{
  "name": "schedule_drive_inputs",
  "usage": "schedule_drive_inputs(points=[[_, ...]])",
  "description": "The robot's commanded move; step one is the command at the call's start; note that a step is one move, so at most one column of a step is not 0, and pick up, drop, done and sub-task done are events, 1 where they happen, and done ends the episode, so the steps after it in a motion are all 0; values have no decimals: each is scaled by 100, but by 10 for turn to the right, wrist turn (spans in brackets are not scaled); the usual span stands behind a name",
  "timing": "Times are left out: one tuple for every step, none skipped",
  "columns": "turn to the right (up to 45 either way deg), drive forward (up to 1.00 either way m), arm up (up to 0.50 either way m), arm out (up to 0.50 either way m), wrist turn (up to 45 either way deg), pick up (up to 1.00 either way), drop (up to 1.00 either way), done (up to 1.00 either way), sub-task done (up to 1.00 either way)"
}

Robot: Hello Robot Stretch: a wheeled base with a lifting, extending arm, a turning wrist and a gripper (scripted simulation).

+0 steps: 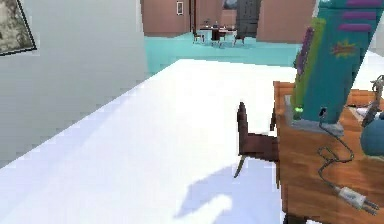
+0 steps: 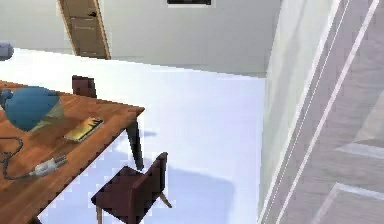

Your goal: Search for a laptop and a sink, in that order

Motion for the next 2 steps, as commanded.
schedule_drive_inputs(points=[[0, 100, 0, 0, 0, 0, 0, 0, 0], [0, 40, 0, 0, 0, 0, 0, 0, 0]])
